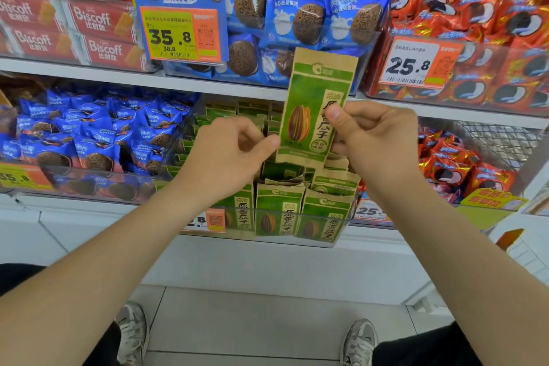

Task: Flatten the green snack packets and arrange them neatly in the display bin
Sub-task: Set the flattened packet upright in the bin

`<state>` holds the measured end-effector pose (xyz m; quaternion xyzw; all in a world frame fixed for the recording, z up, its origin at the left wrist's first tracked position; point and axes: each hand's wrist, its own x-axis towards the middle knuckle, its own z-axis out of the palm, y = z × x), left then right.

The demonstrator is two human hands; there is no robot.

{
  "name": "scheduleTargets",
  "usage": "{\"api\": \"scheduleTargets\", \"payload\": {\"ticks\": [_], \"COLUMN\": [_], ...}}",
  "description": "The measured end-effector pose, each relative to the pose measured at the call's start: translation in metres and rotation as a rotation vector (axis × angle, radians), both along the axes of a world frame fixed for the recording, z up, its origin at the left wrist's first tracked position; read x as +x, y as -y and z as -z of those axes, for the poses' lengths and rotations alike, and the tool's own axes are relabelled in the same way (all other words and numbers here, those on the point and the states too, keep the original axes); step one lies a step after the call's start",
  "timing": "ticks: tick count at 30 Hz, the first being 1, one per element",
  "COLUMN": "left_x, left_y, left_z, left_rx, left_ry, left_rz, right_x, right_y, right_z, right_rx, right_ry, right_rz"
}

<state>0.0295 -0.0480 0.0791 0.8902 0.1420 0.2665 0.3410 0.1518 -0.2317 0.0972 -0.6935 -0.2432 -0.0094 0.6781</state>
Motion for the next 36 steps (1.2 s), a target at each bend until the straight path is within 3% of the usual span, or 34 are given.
{"api": "scheduleTargets", "payload": {"ticks": [6,11,20,26,29,32,36], "left_x": [0.001,0.002,0.004,0.013,0.014,0.014,0.017], "left_y": [-0.001,-0.001,-0.003,-0.011,-0.015,-0.015,-0.008], "left_z": [0.023,0.031,0.029,0.019,0.018,0.023,0.028], "left_rx": [0.477,0.661,0.603,0.549,0.632,0.739,0.632], "left_ry": [-0.274,-0.280,-0.361,-0.491,-0.545,-0.508,-0.397], "left_rz": [0.160,0.164,0.186,0.289,0.339,0.324,0.238], "right_x": [0.020,0.030,0.035,0.041,0.039,0.036,0.046], "right_y": [-0.008,-0.019,-0.025,-0.023,-0.026,-0.031,-0.038], "right_z": [0.008,0.021,0.034,0.035,0.036,0.038,0.046], "right_rx": [-0.118,-0.192,-0.483,-0.569,-0.599,-0.620,-0.741], "right_ry": [0.196,0.305,0.538,0.444,0.450,0.554,0.687], "right_rz": [0.050,-0.070,-0.283,-0.315,-0.281,-0.310,-0.206]}}
